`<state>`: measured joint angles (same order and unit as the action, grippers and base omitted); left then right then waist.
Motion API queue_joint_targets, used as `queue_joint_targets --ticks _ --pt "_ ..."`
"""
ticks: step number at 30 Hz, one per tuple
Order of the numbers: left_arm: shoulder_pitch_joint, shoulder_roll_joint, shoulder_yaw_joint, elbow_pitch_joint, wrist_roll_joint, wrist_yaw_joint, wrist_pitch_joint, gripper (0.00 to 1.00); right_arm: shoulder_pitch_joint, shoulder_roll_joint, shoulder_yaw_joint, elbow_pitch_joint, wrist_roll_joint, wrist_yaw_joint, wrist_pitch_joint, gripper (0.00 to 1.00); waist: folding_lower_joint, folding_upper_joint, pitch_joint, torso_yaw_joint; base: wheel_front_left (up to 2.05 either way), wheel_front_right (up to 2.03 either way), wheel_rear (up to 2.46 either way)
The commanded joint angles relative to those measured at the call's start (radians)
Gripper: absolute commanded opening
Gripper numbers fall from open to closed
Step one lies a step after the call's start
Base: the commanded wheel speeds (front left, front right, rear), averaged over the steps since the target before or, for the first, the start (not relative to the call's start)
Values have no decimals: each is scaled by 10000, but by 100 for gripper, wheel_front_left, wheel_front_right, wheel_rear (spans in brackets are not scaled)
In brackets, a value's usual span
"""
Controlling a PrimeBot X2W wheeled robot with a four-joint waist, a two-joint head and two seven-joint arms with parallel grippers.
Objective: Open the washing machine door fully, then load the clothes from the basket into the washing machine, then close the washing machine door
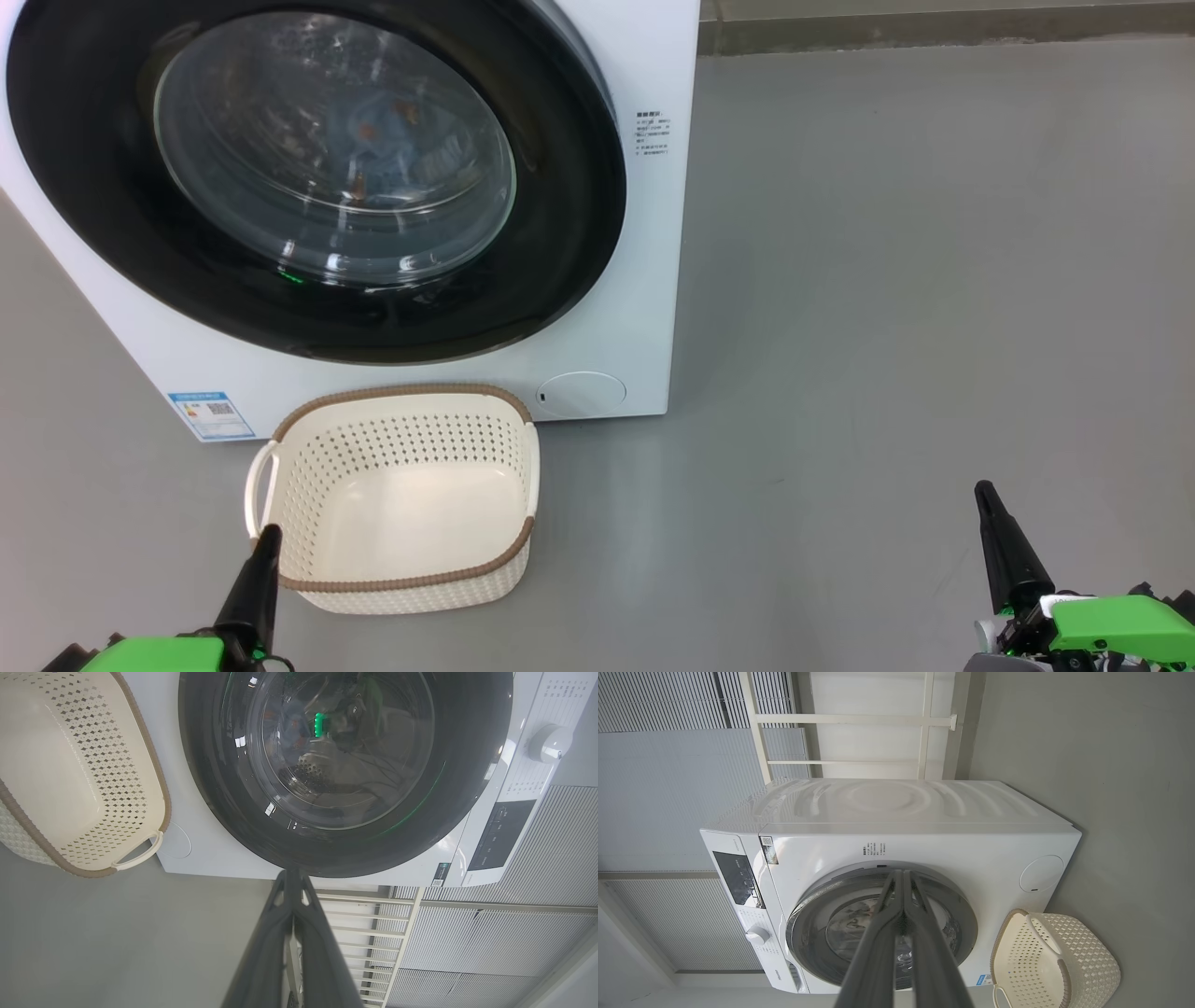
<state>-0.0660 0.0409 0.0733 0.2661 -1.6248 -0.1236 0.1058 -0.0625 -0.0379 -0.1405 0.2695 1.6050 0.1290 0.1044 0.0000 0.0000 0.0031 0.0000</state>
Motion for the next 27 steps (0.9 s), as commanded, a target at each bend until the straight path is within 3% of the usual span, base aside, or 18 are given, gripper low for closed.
queue_joint_targets --ticks 1,27 --pt "-415 136 353 -211 119 -71 33 0 -454 -123 269 -248 38 17 86 0 0 0 0 0 0 0 0" --pt "-417 122 374 -211 137 -71 50 0 -454 -123 269 -248 38 17 86 0 0 0 0 0 0 0 0"
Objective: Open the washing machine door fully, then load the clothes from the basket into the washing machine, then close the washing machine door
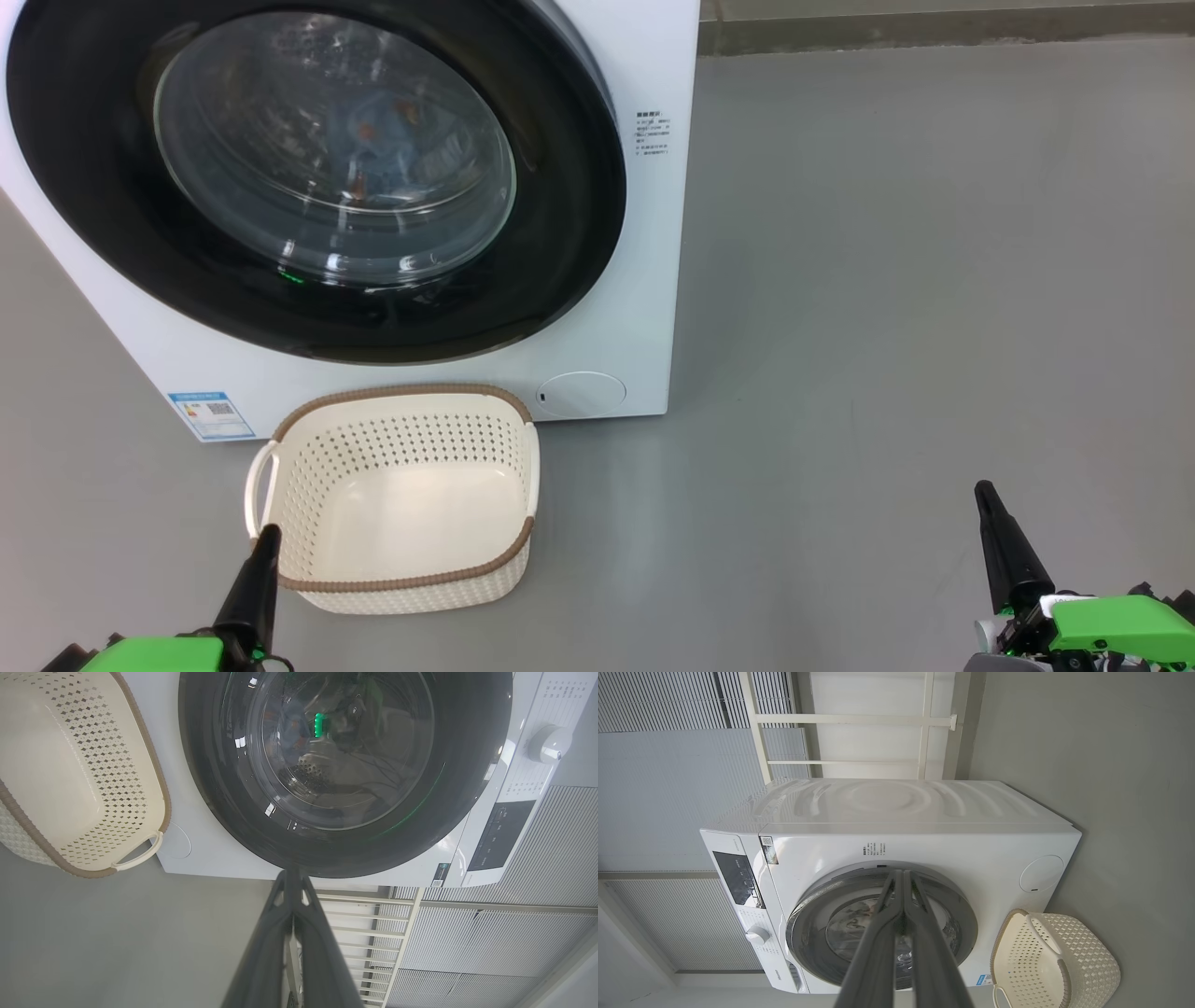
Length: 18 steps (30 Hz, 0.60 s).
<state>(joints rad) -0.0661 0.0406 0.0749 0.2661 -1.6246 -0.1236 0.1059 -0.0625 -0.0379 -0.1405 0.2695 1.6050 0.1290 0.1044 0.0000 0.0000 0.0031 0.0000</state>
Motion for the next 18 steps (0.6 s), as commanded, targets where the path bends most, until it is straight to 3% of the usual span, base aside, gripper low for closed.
queue_joint_targets --ticks 1,18 --pt "-416 125 359 -211 135 -71 48 0 -454 -123 269 -248 38 17 86 0 0 0 0 0 0 0 0" --pt "-417 119 368 -211 143 -71 56 0 -454 -123 269 -248 38 17 86 0 0 0 0 0 0 0 0"
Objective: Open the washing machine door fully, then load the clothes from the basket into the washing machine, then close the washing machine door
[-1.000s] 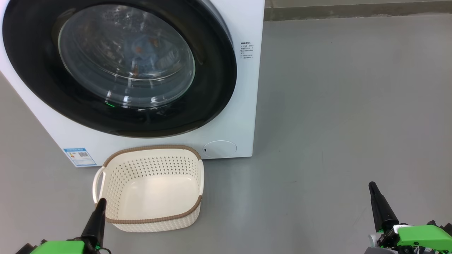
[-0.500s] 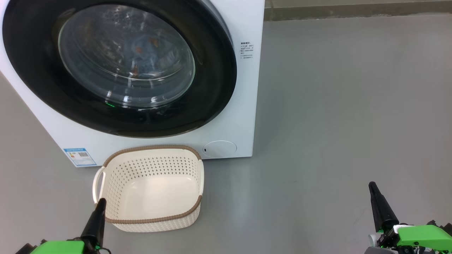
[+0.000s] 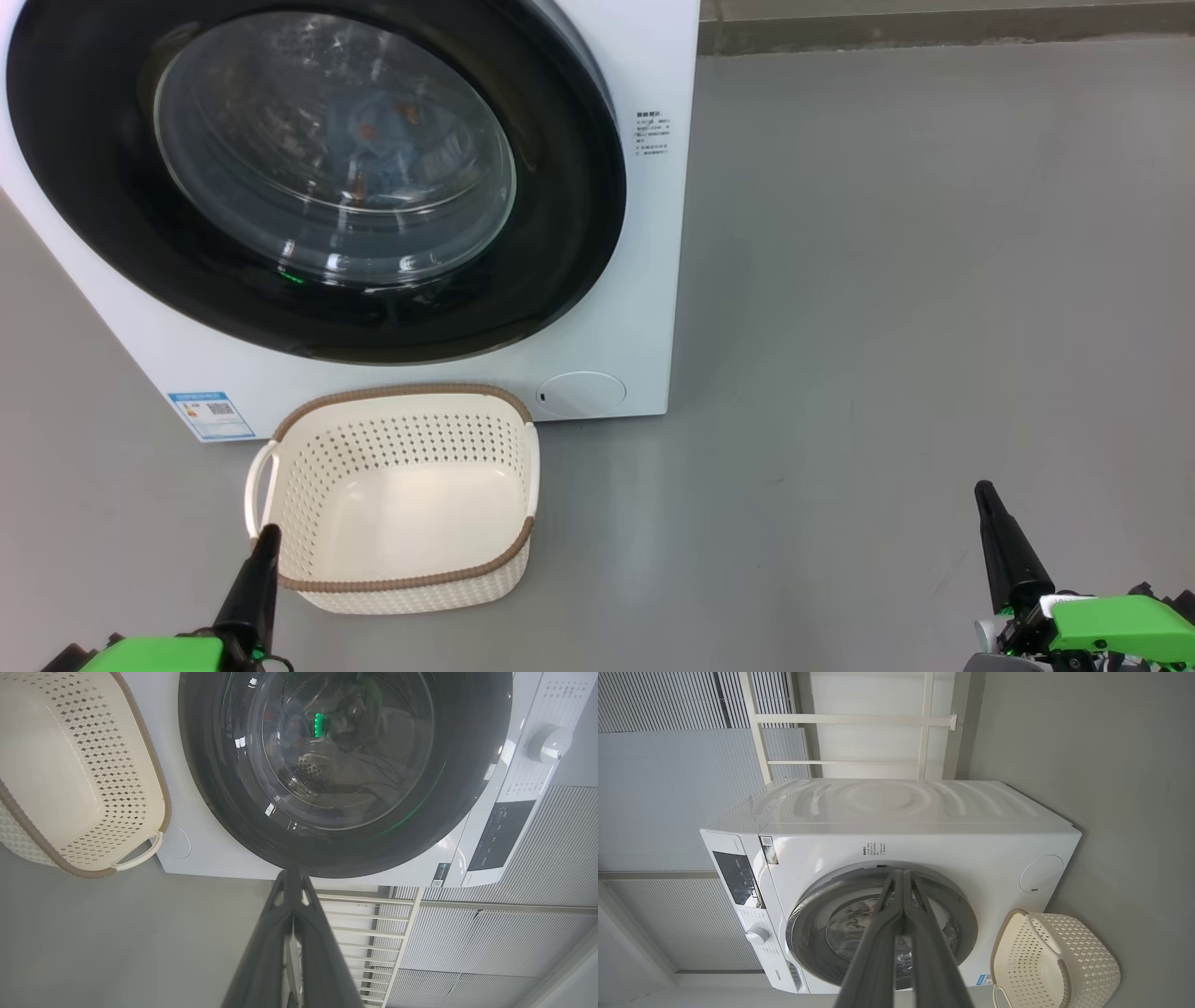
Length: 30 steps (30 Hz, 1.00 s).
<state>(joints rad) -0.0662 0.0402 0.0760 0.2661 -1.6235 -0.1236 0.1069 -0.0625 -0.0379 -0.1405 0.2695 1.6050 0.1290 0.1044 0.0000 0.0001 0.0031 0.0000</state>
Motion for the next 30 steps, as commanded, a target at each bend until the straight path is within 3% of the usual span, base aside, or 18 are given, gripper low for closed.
queue_joint_targets --ticks 1,30 --pt "-416 122 357 -211 132 -71 47 0 -454 -123 269 -248 38 17 86 0 0 -1 0 0 0 0 0" --pt "-417 114 369 -210 142 -71 56 0 -454 -123 269 -248 38 17 86 0 0 -1 0 0 0 0 0"
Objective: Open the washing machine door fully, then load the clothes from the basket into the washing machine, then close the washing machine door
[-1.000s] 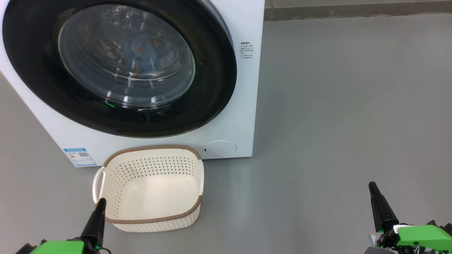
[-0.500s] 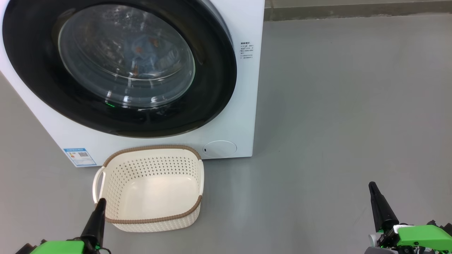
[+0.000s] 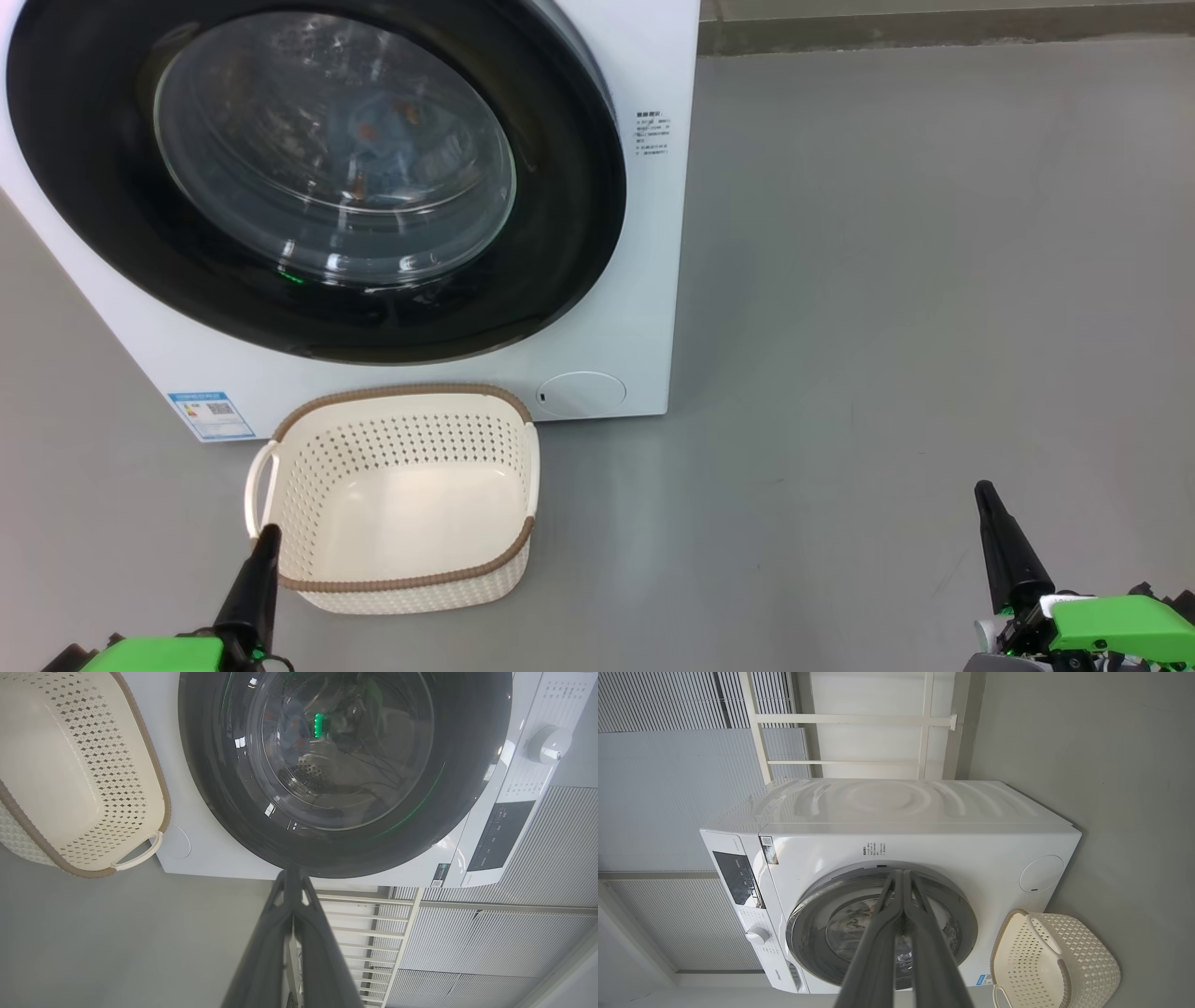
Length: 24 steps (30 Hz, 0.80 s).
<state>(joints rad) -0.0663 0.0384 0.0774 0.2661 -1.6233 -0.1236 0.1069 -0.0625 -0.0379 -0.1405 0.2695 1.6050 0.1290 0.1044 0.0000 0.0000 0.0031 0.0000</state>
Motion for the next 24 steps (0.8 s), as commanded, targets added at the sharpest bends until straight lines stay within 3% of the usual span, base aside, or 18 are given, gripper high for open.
queue_joint_targets --ticks 1,24 --pt "-416 131 356 -210 140 -71 57 0 -454 -123 269 -248 38 17 86 0 0 0 0 0 0 0 0" --pt "-417 127 362 -210 145 -71 62 0 -454 -123 270 -248 38 17 86 0 0 0 0 0 0 0 0"
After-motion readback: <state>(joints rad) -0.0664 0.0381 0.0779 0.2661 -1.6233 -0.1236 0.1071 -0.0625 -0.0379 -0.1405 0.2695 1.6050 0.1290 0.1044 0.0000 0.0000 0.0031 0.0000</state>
